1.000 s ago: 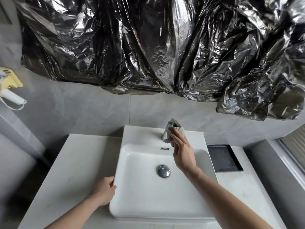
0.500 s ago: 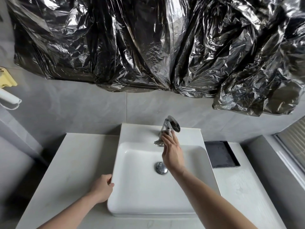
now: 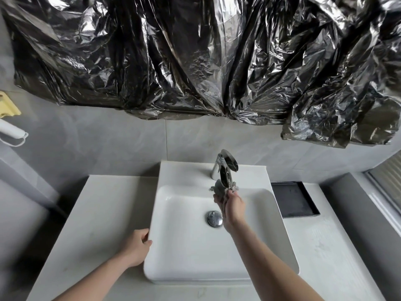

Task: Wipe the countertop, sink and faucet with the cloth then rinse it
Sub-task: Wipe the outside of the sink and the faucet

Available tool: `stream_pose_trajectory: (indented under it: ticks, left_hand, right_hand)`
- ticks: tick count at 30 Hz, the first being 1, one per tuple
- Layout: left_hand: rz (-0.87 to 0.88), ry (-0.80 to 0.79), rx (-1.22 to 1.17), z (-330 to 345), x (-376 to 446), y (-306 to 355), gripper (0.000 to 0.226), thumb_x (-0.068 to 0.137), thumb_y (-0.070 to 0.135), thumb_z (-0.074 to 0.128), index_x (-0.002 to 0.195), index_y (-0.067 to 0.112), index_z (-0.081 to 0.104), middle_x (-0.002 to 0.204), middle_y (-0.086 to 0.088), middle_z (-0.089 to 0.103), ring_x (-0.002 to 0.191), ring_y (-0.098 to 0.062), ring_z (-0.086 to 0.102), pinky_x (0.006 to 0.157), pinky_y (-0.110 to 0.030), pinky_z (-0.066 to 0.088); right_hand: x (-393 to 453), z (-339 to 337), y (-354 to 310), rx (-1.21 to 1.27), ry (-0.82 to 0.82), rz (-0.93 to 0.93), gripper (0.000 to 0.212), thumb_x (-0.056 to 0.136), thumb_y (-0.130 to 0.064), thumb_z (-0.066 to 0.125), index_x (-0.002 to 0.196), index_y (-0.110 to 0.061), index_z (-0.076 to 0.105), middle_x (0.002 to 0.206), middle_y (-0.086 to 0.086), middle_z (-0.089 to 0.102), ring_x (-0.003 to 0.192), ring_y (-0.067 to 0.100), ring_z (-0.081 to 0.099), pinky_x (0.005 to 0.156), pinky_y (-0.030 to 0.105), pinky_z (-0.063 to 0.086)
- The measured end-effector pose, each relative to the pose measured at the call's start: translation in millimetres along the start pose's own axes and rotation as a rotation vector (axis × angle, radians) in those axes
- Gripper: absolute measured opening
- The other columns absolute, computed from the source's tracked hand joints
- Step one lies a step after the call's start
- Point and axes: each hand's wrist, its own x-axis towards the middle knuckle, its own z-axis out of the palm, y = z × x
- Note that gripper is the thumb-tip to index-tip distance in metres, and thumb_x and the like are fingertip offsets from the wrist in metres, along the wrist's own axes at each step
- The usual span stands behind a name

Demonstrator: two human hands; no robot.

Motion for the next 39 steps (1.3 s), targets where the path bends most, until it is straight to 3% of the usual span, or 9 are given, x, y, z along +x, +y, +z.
stream_pose_trajectory:
  ticks: [4, 9, 16, 21, 27, 31, 33, 35, 39]
  left_hand:
    - [-0.009, -0.021, -0.010, 1.8, 3.8, -11.2, 0.027, 0.078, 0.028, 0.052, 0.094, 0.029, 0.073, 0.086, 0.012, 0.078, 0.091, -0.019, 0.073, 0.085, -0.035, 0.057]
    - [-0.024, -0.025, -0.018, 1.2, 9.9, -17.6, 0.027, 0.076, 0.031, 0.051, 0.093, 0.026, 0.072, 0.084, 0.011, 0.077, 0.085, -0.018, 0.072, 0.085, -0.037, 0.057]
    - [-0.028, -0.019, -0.044, 3.4, 13.2, -20.8, 0.031, 0.075, 0.031, 0.055, 0.097, 0.019, 0.072, 0.093, 0.002, 0.078, 0.074, -0.009, 0.057, 0.089, -0.039, 0.056]
    - [-0.033, -0.002, -0.045, 2.5, 10.2, -16.2, 0.033, 0.075, 0.030, 0.054, 0.098, 0.016, 0.072, 0.094, -0.001, 0.077, 0.074, -0.010, 0.056, 0.087, -0.039, 0.057]
    - [-0.032, -0.002, -0.023, -0.6, 1.5, -5.3, 0.019, 0.088, 0.018, 0.058, 0.098, 0.017, 0.074, 0.096, 0.000, 0.079, 0.082, -0.015, 0.068, 0.084, -0.033, 0.056]
    - [-0.044, 0.014, 0.012, -1.9, -3.1, -2.2, 0.020, 0.084, 0.025, 0.058, 0.095, 0.018, 0.073, 0.092, 0.003, 0.078, 0.092, -0.019, 0.073, 0.084, -0.034, 0.056]
    - [-0.046, 0.011, 0.020, -2.5, -4.1, -1.0, 0.020, 0.084, 0.025, 0.059, 0.096, 0.018, 0.073, 0.092, 0.001, 0.078, 0.086, -0.015, 0.072, 0.084, -0.034, 0.056]
    - [-0.051, 0.006, 0.021, -2.3, -4.0, -0.9, 0.023, 0.082, 0.026, 0.058, 0.097, 0.019, 0.074, 0.095, 0.002, 0.078, 0.084, -0.014, 0.071, 0.084, -0.034, 0.057]
    - [-0.061, -0.013, -0.003, 0.1, 4.4, -12.3, 0.031, 0.075, 0.034, 0.053, 0.098, 0.026, 0.072, 0.094, 0.006, 0.078, 0.089, -0.016, 0.074, 0.085, -0.036, 0.058]
  right_hand:
    - [21.5, 17.8, -35.7, 0.396, 0.007, 0.144, 0.038, 0.103, -0.005, 0.031, 0.116, -0.009, 0.066, 0.099, 0.015, 0.076, 0.083, 0.026, 0.072, 0.071, 0.031, 0.064]
    - [39.0, 18.7, -54.4, 0.329, -0.045, 0.232, 0.049, 0.100, -0.010, 0.031, 0.139, 0.004, 0.058, 0.133, 0.025, 0.065, 0.102, 0.037, 0.070, 0.083, 0.040, 0.063]
    - [-2.5, -0.8, -39.8, 0.235, -0.170, 0.204, 0.033, 0.111, -0.013, 0.030, 0.131, -0.001, 0.053, 0.119, 0.023, 0.070, 0.089, 0.031, 0.077, 0.075, 0.029, 0.065]
    - [-34.2, -11.3, -40.5, -0.100, -0.079, 0.118, 0.040, 0.114, -0.022, 0.031, 0.112, -0.002, 0.066, 0.101, 0.018, 0.078, 0.077, 0.021, 0.074, 0.073, 0.028, 0.058]
    - [-42.8, 2.0, -44.9, -0.531, 0.074, -0.187, 0.025, 0.105, -0.013, 0.046, 0.080, -0.016, 0.043, 0.065, 0.004, 0.047, 0.059, 0.021, 0.041, 0.059, 0.034, 0.036]
    - [-39.9, 23.0, -52.2, -0.929, 0.038, -0.570, 0.016, 0.094, 0.004, 0.044, 0.097, -0.010, 0.051, 0.100, 0.007, 0.060, 0.088, 0.022, 0.052, 0.087, 0.034, 0.041]
    - [-22.0, 32.3, -48.0, -1.109, -0.087, -0.767, 0.041, 0.077, 0.009, 0.038, 0.114, -0.001, 0.053, 0.126, 0.013, 0.051, 0.117, 0.031, 0.046, 0.114, 0.047, 0.033]
    - [-5.1, 39.3, -44.8, -1.321, -0.063, -0.814, 0.071, 0.067, 0.005, 0.039, 0.137, 0.007, 0.045, 0.140, 0.019, 0.043, 0.132, 0.045, 0.032, 0.122, 0.062, 0.020]
    - [13.0, 43.1, -55.9, -1.410, 0.001, -0.783, 0.077, 0.074, 0.000, 0.044, 0.151, 0.002, 0.037, 0.146, 0.019, 0.043, 0.140, 0.043, 0.029, 0.125, 0.055, 0.025]
